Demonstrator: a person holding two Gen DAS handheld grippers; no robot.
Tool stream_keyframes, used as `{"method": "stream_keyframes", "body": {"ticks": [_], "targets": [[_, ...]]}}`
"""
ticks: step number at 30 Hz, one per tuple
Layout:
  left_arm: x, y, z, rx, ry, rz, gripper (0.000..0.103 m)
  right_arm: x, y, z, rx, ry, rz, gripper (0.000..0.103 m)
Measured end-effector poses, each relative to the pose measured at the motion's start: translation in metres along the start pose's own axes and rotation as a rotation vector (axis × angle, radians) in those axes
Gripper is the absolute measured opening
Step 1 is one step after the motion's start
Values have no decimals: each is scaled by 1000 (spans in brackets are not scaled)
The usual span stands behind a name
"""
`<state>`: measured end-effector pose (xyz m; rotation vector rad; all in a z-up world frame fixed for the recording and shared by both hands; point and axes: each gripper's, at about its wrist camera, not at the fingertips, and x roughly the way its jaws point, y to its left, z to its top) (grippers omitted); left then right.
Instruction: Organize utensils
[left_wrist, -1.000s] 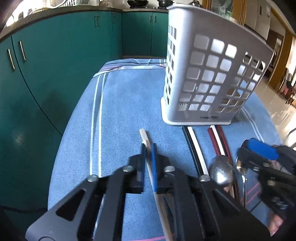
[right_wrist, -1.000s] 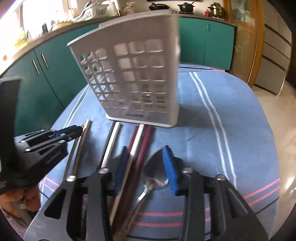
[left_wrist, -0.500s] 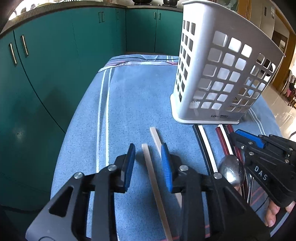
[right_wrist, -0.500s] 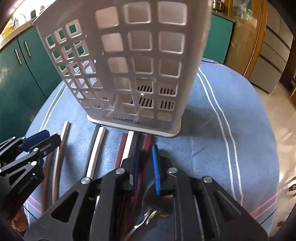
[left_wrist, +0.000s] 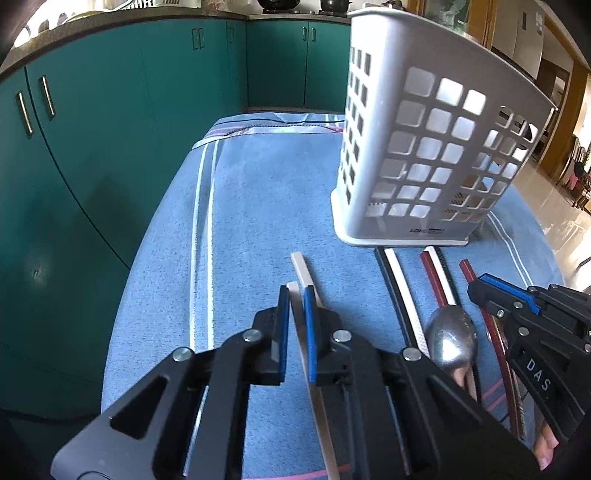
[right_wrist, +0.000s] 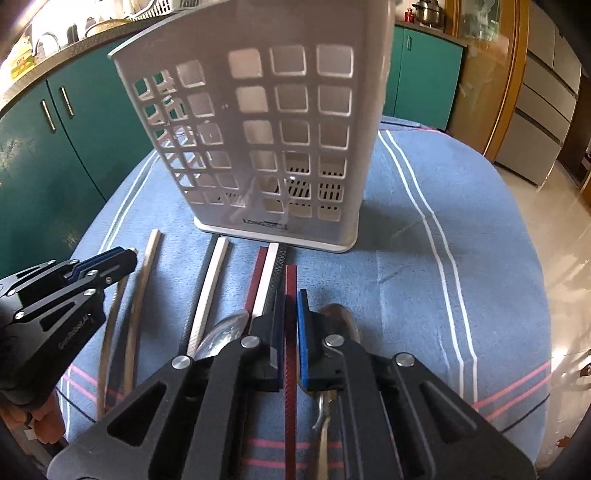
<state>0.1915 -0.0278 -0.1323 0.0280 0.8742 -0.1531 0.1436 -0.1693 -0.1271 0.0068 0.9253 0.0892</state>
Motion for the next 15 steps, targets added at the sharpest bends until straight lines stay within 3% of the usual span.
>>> {"method": "stream_keyframes", "body": {"ticks": [9,15], "targets": [[-3,3,2,-3,-4,-7,8,-10,-2,7,13,-4,41,7],[-32,11,9,-31,-65,-46,8,-37,-20,15,51,-48,81,7]]}}
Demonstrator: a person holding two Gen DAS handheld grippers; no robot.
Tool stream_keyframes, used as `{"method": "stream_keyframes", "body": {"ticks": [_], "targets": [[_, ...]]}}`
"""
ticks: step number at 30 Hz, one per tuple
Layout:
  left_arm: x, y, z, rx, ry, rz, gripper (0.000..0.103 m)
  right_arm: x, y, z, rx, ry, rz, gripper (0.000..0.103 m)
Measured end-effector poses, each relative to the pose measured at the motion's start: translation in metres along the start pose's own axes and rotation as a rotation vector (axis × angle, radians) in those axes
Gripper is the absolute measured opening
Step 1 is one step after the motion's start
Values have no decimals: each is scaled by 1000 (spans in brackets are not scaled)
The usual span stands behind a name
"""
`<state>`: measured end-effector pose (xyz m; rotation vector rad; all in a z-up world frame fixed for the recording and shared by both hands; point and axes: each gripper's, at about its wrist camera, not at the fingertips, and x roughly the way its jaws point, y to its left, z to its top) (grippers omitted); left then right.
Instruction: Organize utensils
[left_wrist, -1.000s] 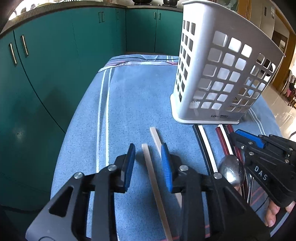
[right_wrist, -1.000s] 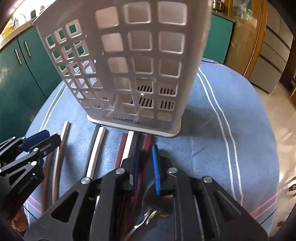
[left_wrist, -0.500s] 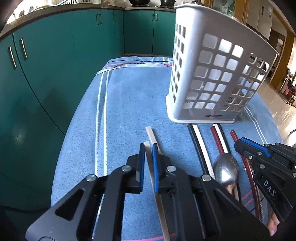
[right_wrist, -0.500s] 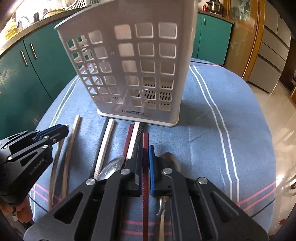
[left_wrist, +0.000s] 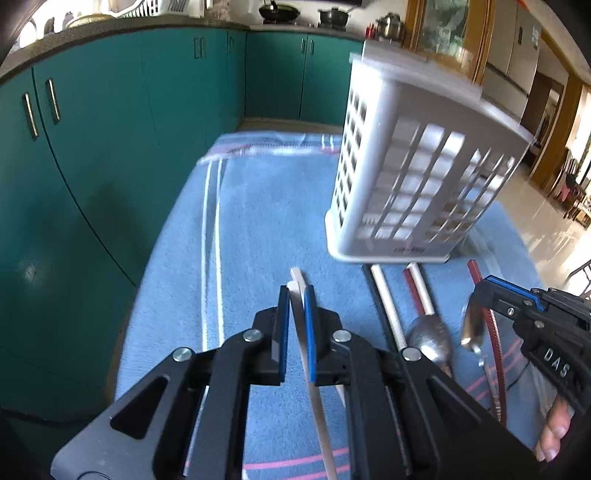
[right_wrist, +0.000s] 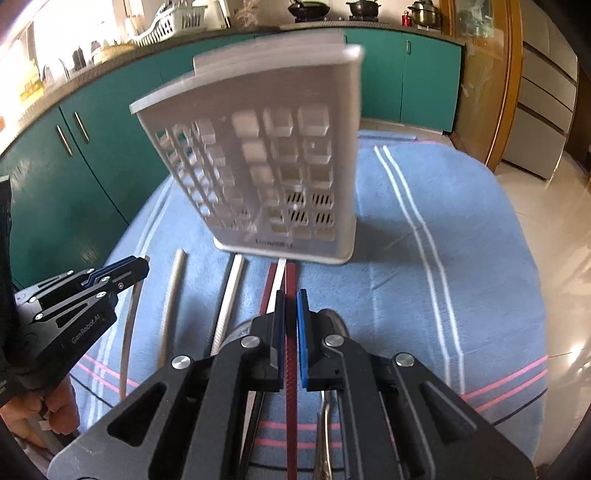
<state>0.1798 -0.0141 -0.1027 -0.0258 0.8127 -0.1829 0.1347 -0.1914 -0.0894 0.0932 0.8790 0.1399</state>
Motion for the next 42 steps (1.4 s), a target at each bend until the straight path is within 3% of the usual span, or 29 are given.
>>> {"method": "stream_keyframes", "body": {"ticks": [9,18,24,28,32,36,42], "targets": [[-72,5,10,-33,-125,-56,7,-83,-12,10,17,-124,92,7],[-146,18,57,-88,-291,-50,6,-160,-15,29,3,-277,178,7],[-181,28,120,-129,-396,-50,6,-183,-5,82,-31,-365,210,7],[-200,34,161,-185,-426,-108,6,-201,-7,129,-13,-427,242,7],[-232,41,185,-213,-516,-63,6,-225,-22,162,36,-509,270,7],[-253,45,194,-233,-560,-86,0,-242,-32,181,64,-610,200,7],[-238,35,182,-189,-508,-73,0,-217,-38,192,77,-563,138,7]]}}
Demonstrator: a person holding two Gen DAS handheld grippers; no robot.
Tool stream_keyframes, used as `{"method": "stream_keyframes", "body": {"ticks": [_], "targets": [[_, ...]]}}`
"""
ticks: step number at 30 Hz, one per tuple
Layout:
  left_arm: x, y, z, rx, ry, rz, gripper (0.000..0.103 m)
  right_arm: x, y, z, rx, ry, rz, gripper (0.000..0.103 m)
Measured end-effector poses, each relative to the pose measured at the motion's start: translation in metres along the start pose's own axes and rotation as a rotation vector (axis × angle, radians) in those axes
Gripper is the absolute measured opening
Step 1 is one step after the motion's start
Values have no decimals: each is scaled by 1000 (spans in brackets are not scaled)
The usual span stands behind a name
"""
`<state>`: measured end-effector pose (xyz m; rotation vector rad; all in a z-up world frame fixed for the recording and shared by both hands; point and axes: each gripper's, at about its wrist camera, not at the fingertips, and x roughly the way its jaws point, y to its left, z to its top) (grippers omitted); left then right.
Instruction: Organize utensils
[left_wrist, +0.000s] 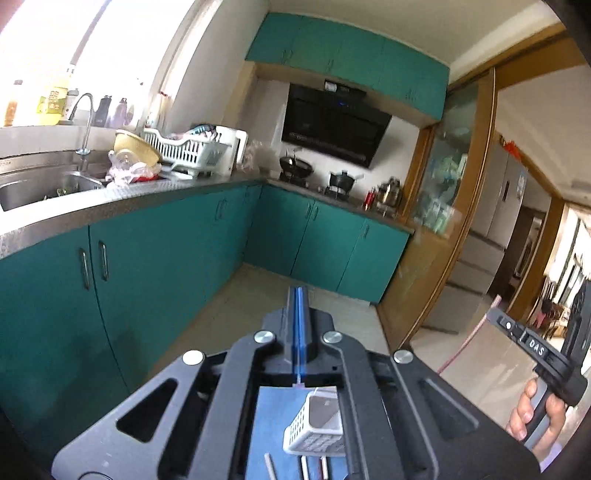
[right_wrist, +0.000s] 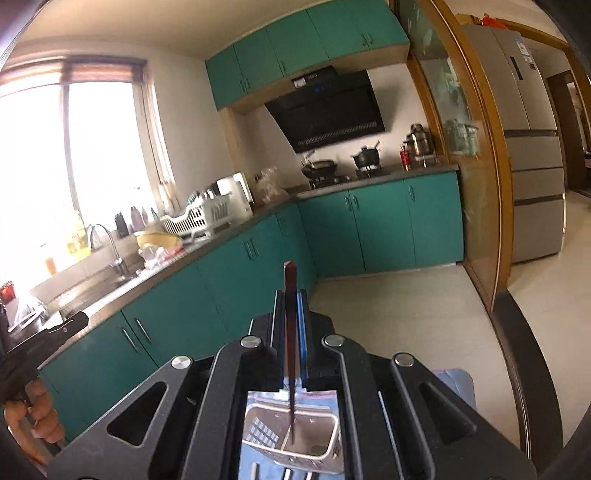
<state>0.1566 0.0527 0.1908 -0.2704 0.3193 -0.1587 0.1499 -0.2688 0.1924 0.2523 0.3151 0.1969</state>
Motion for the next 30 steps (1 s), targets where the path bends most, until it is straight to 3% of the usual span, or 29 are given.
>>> {"method": "stream_keyframes", "body": {"ticks": [6,9,16,24,26,30], "targets": [[21,4,-46,81,137,20,0,5,-1,-41,-27,60,7,7],[28,10,-62,120,179,29,0,8,4,-43,-41,64,16,7],[40,21,-81,130,234,52,0,13,7,-40,-37,66,37,7],[42,-3,-77,165,206,7,0,18,12,-24,-33,5,14,7],[48,-8,-84,172,225,-1,0,20,10,-23,-35,-24,-6,7],[60,-8,-109,181,286,-5,0,33,5,-38,-74,-1,-45,7]]}}
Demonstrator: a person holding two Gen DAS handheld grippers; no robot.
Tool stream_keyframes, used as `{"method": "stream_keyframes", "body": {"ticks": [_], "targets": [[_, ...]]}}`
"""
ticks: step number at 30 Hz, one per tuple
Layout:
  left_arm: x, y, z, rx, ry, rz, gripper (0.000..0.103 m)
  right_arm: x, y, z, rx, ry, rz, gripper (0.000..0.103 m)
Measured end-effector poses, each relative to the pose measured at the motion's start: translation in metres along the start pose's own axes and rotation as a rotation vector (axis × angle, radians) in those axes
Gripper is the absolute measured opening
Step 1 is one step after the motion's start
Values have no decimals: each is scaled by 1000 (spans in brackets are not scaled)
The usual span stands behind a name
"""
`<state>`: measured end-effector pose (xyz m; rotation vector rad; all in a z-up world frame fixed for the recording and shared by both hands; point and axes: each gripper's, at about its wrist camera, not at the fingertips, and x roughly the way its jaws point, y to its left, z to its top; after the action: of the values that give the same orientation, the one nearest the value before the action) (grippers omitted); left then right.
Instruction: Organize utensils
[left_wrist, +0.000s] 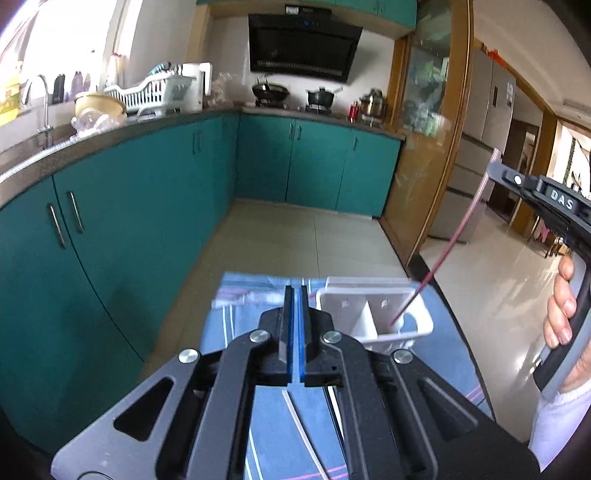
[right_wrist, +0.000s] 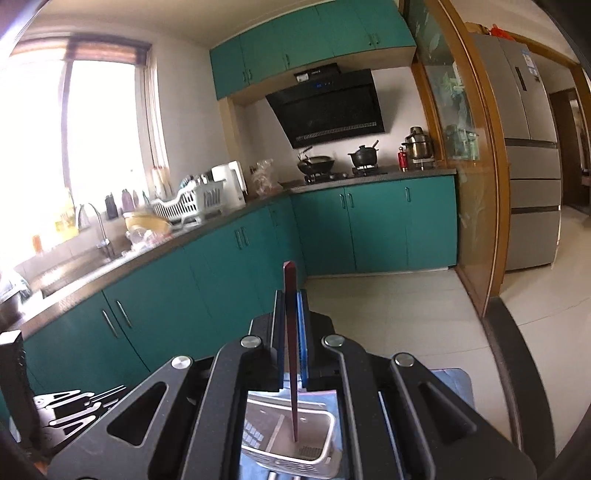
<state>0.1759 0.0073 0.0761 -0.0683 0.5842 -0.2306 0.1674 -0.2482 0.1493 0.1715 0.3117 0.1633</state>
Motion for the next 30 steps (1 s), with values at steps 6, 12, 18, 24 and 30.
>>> {"method": "stream_keyframes", "body": {"ticks": [6,12,18,24,30], "targets": [[19,2,-27,1,63,7,8,23,-6,-39,-34,83,-15,7],[34,5,-56,4,106,20,26,4,-12,-67,-60,123,-36,37],[77,5,-97,25,244,56,30,-41,-29,-96,-48,143,-29,38],[118,1,-134,57,345,101,30,-32,-37,-155,-62,338,-44,38],[140,1,-153,51,393,101,34,35,-35,-224,-27,605,16,38]]}}
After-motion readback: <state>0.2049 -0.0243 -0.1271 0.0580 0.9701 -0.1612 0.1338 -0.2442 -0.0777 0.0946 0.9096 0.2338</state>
